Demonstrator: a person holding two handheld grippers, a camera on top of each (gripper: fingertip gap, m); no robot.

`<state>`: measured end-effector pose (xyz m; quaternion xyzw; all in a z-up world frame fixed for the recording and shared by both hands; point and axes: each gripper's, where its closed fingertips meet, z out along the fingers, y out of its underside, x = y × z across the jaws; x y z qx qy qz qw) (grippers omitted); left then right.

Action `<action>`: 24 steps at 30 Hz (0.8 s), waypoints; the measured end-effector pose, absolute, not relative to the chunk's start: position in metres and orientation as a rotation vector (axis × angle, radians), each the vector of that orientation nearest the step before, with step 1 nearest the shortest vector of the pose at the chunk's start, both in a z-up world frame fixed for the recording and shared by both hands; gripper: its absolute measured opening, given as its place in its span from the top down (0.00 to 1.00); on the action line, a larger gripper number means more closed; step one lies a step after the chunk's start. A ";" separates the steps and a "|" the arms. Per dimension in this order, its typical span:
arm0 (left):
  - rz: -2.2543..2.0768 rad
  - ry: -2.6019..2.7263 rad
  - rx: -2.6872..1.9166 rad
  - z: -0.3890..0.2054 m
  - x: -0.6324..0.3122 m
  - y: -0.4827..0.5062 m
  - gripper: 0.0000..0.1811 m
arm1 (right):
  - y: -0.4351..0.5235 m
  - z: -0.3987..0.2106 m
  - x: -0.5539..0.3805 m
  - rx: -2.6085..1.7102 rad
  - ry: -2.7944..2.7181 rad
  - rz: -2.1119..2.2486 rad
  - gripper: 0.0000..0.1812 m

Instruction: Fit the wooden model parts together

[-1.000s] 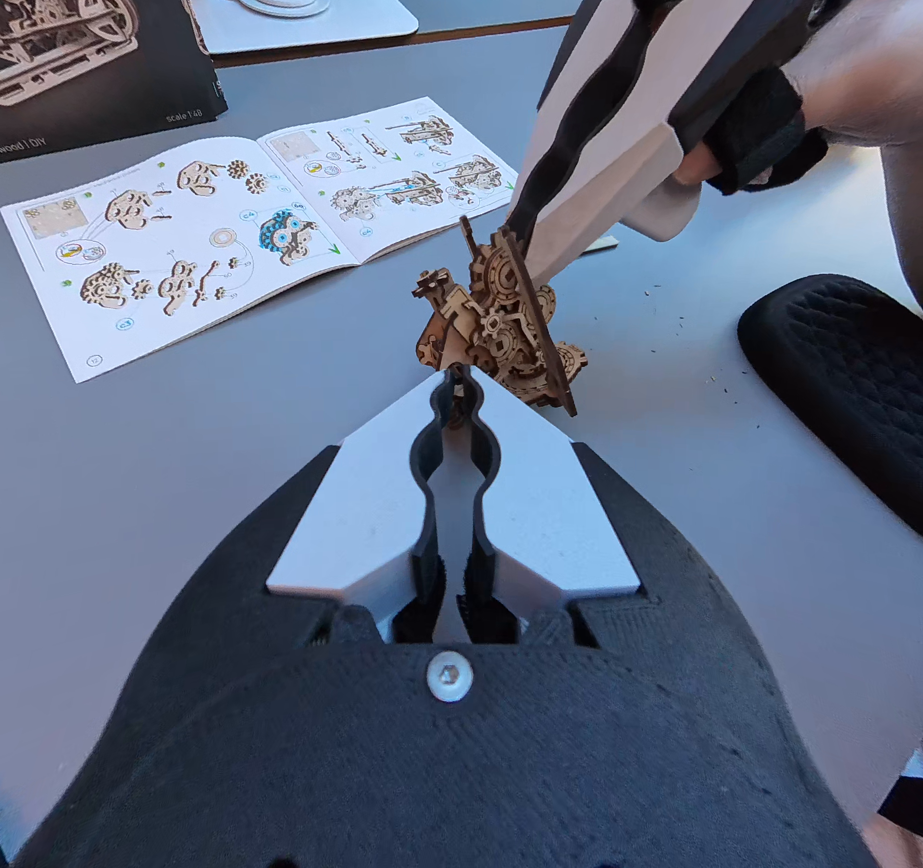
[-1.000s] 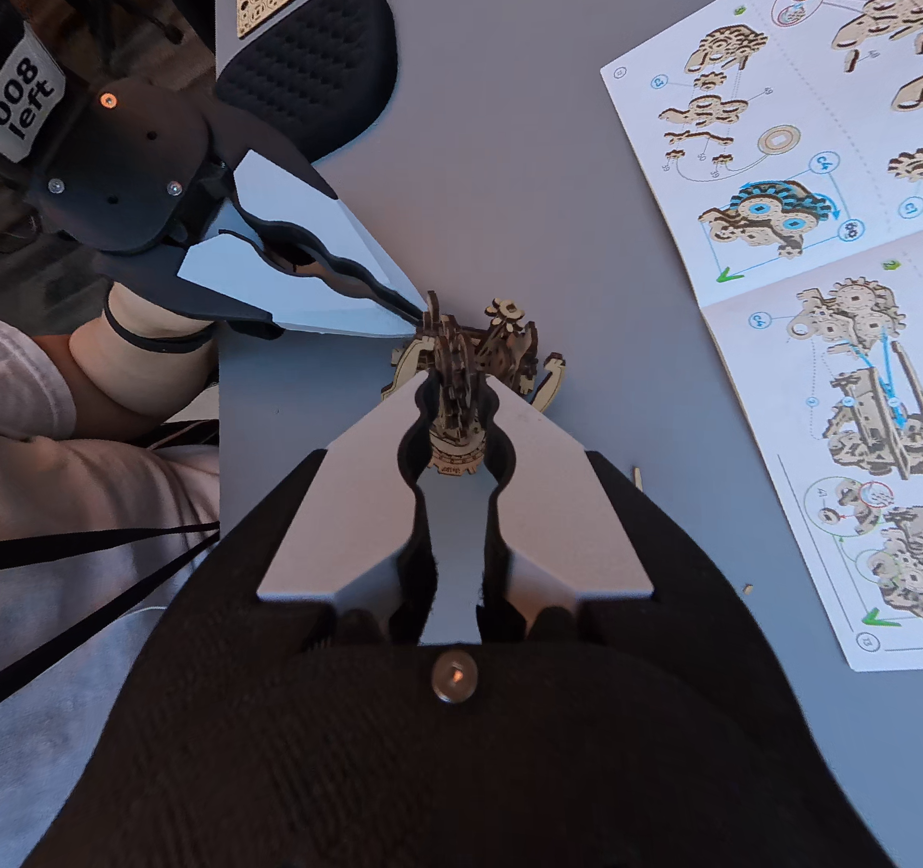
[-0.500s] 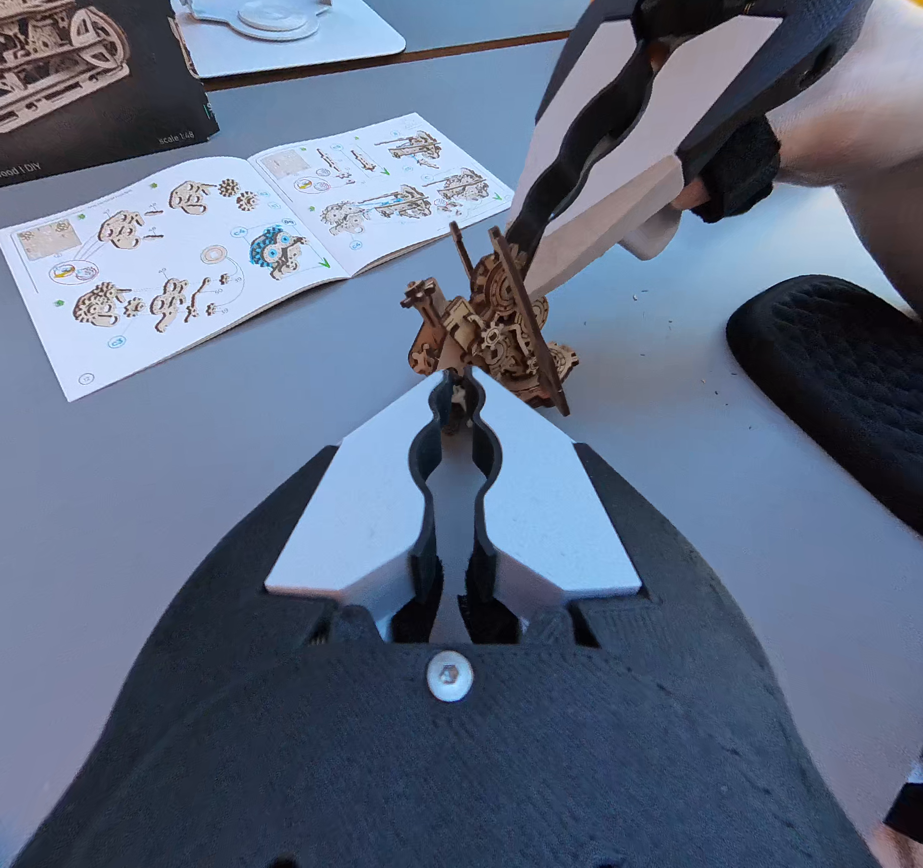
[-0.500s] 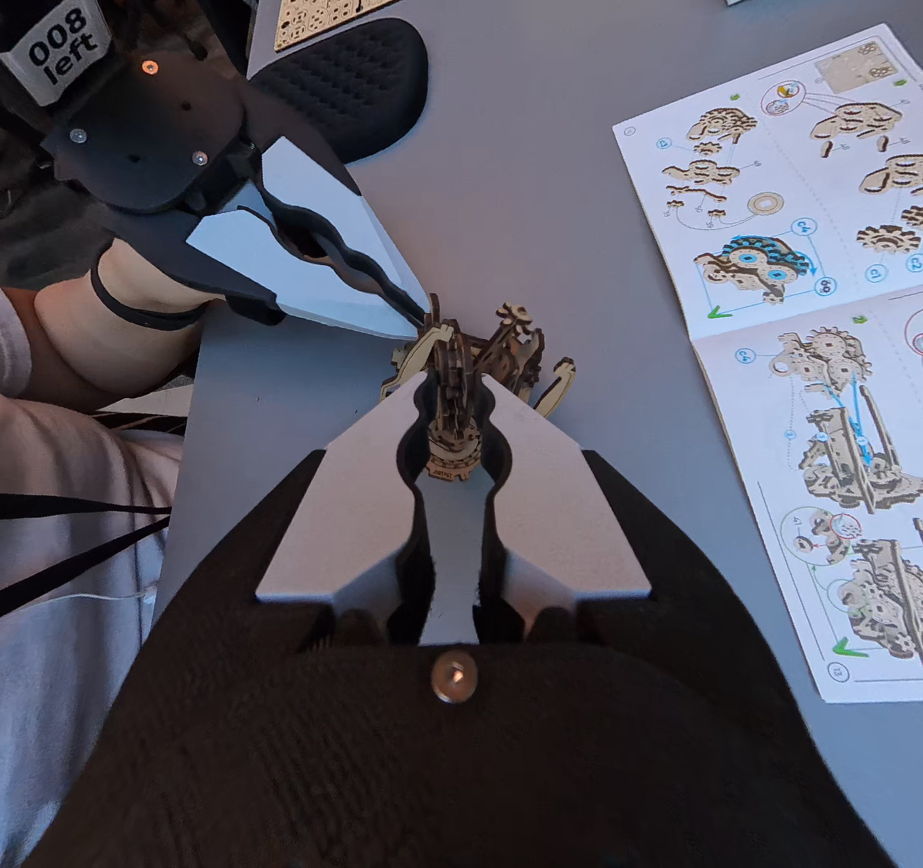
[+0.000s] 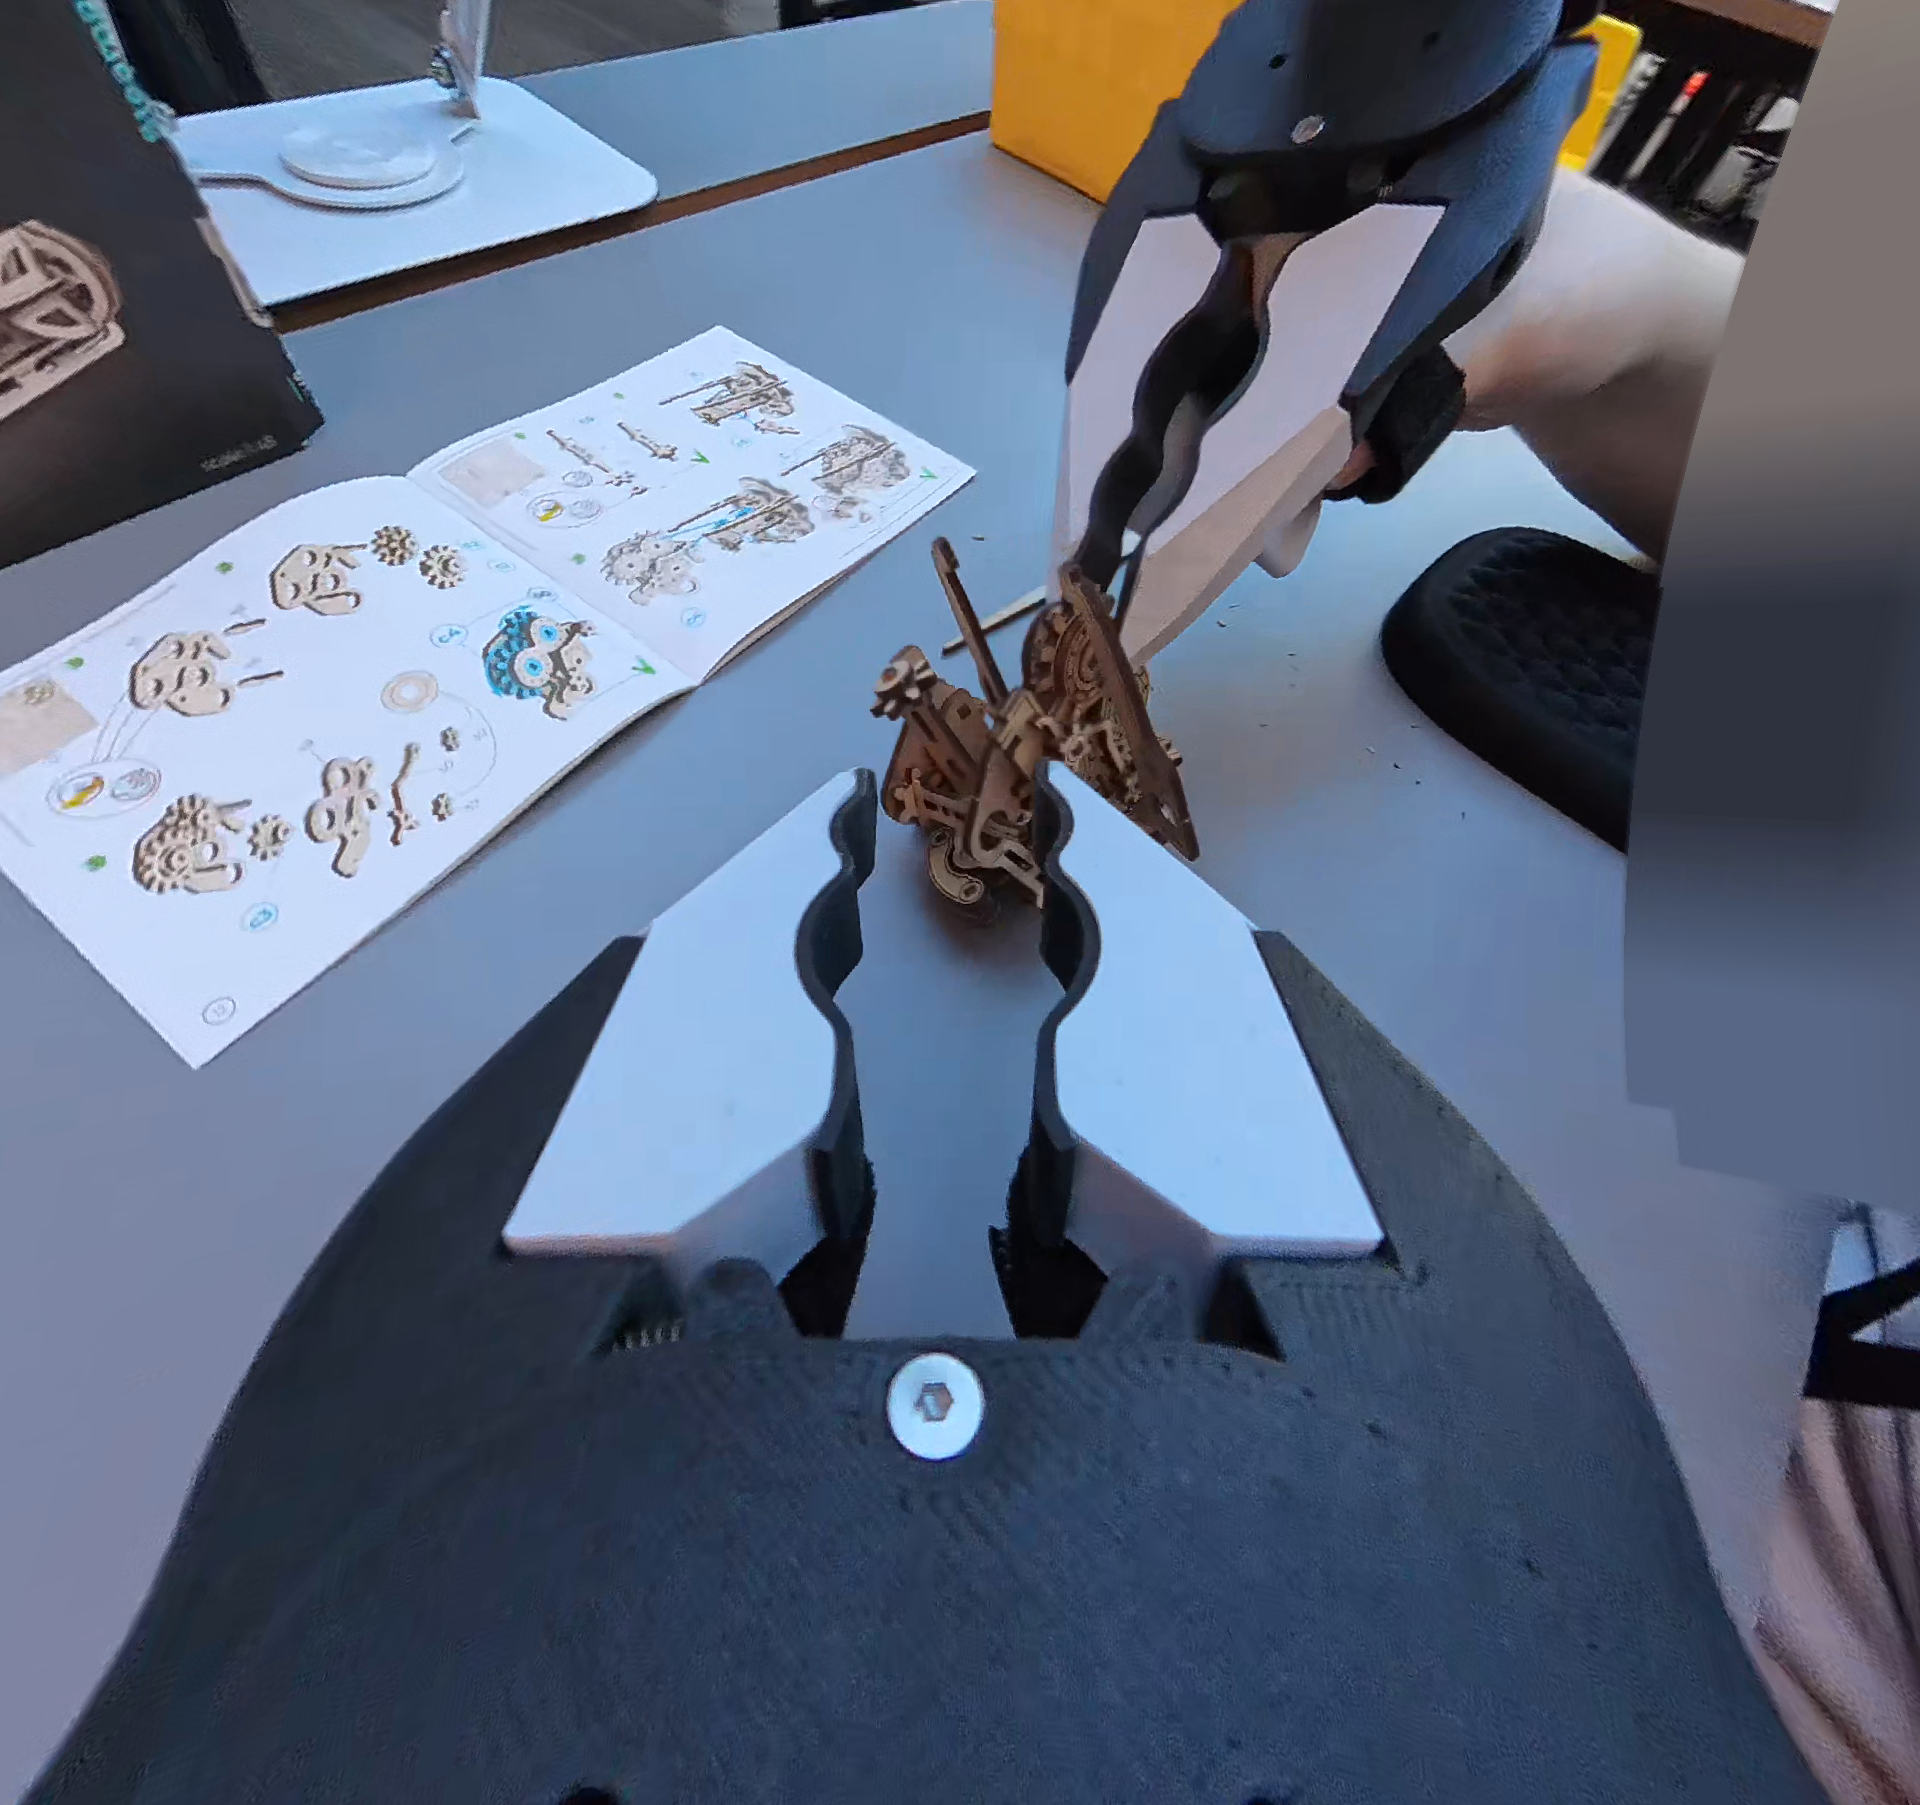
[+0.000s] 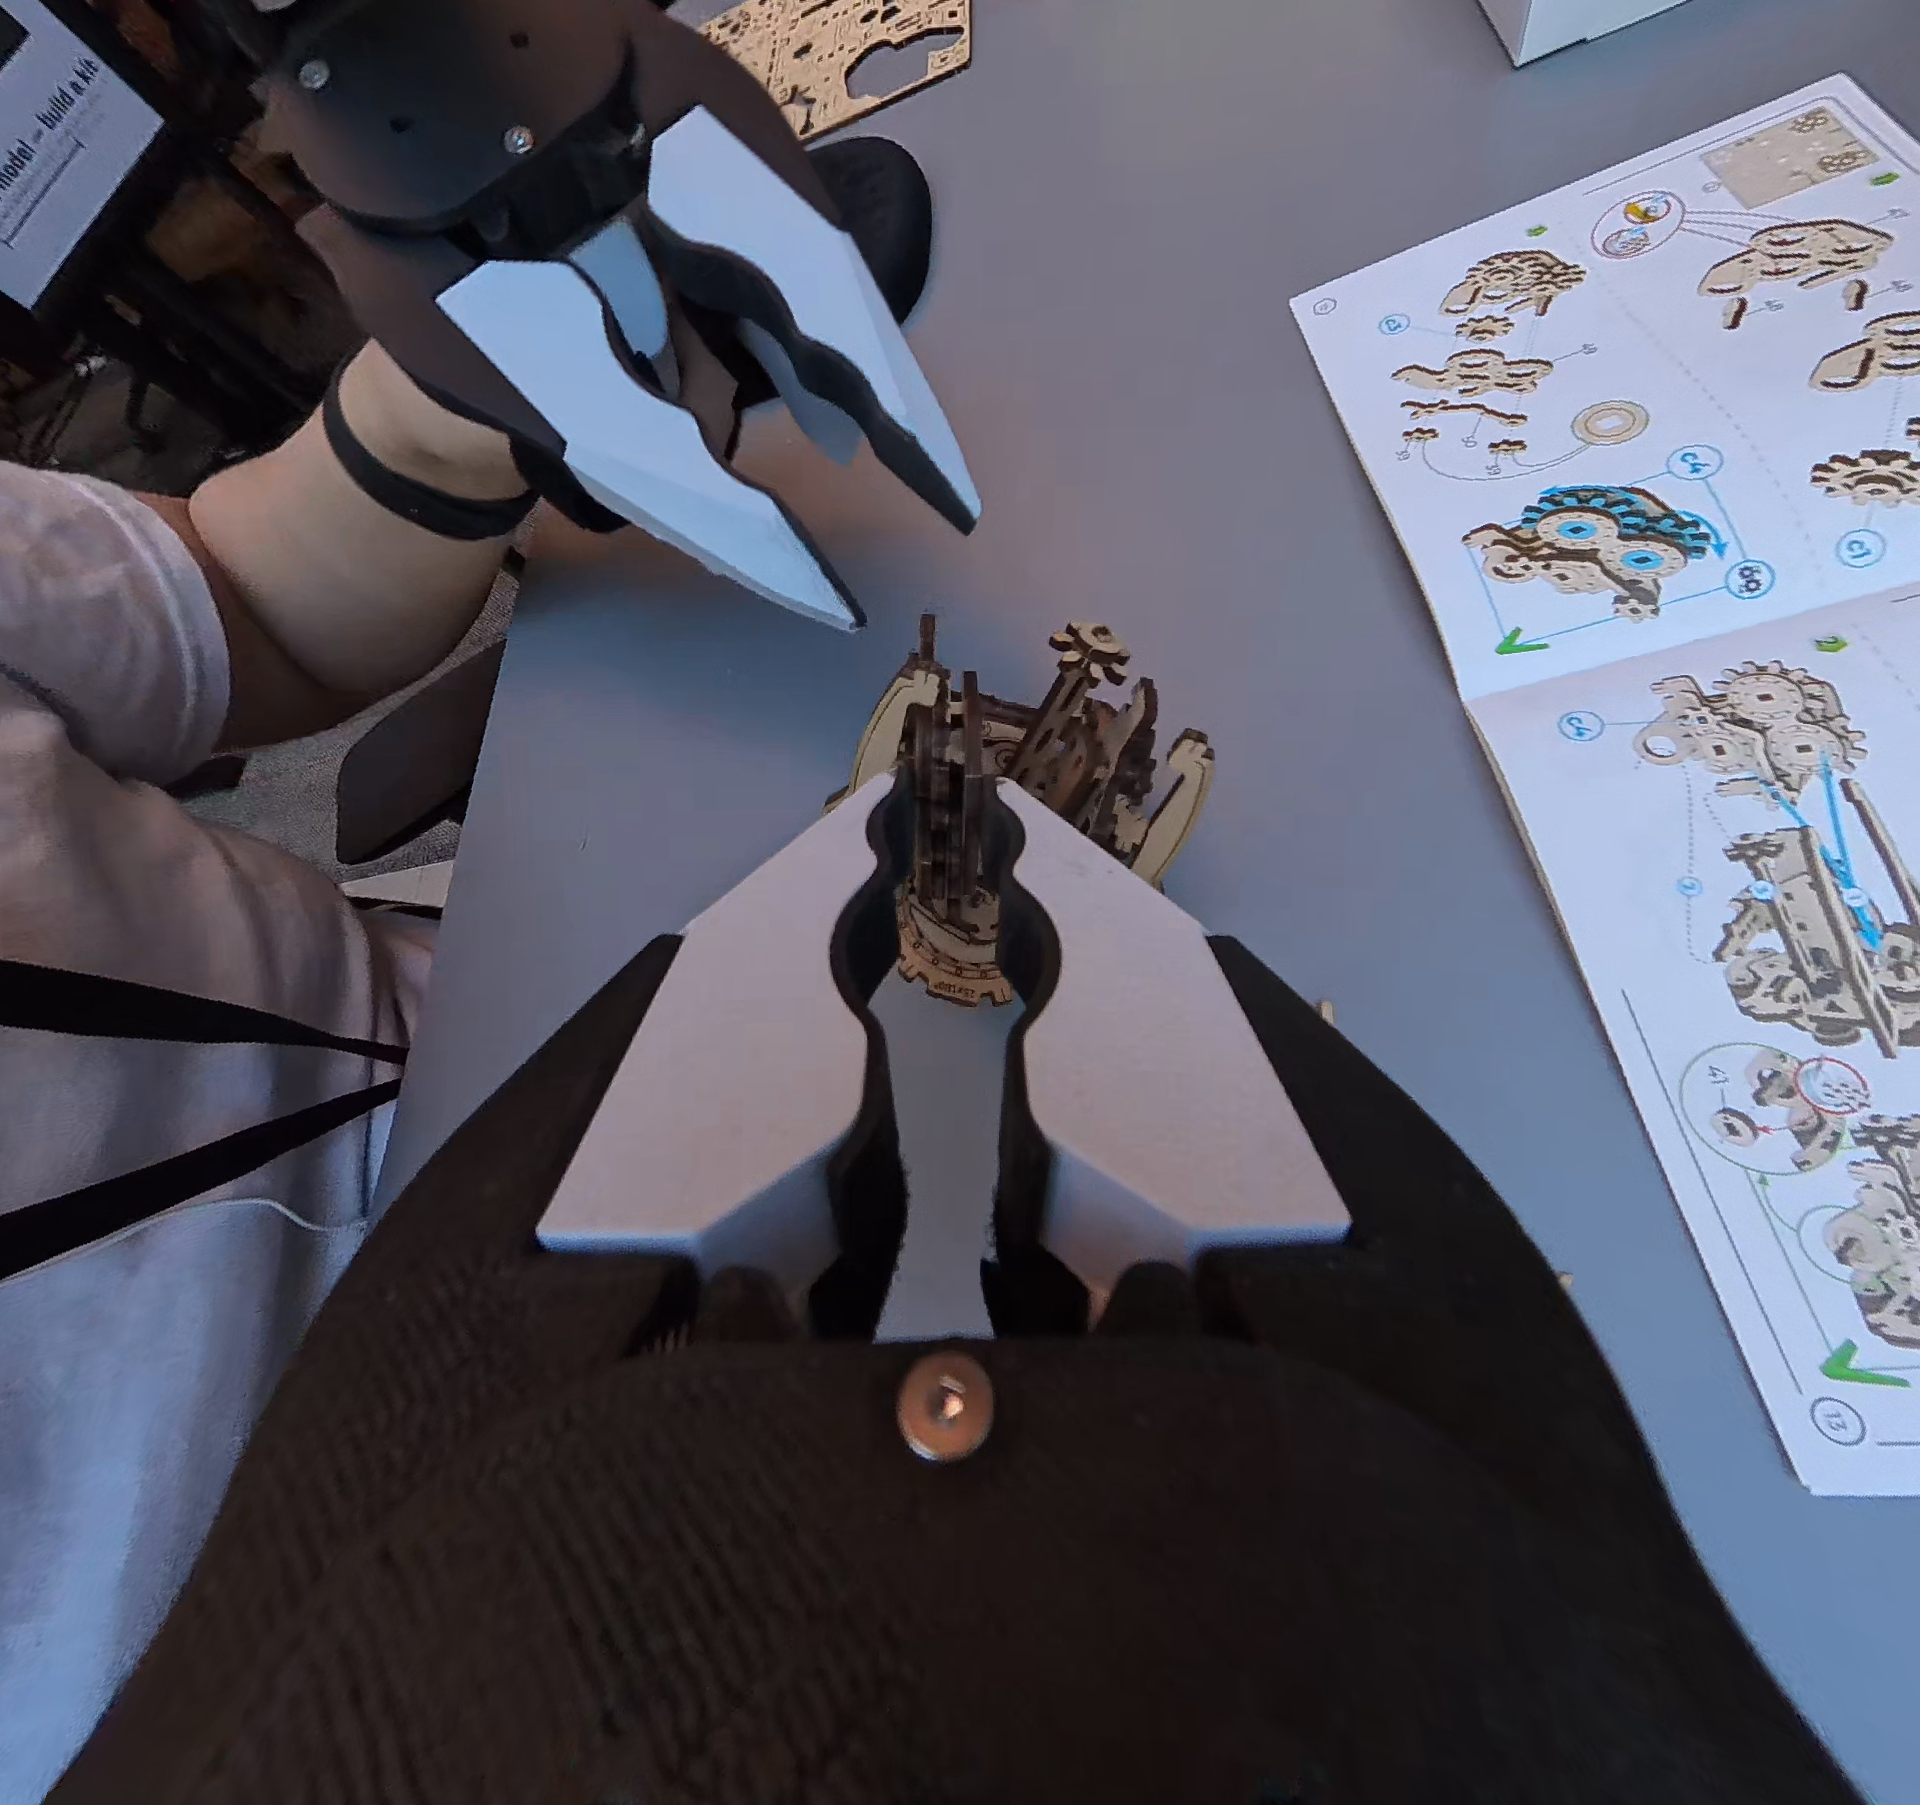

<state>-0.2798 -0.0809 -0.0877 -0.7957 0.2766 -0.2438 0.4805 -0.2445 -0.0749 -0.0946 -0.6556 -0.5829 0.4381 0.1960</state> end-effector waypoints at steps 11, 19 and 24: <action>-0.945 1.019 -1.872 -0.101 -0.273 -0.070 0.80 | -0.080 -0.093 -0.244 -1.800 -1.640 1.220 0.94; -1.094 1.138 -1.801 -0.097 -0.273 -0.069 0.78 | -0.081 -0.093 -0.243 -1.792 -1.637 1.207 0.95; -1.175 1.170 -1.753 -0.096 -0.273 -0.067 0.78 | -0.081 -0.093 -0.243 -1.794 -1.636 1.210 0.95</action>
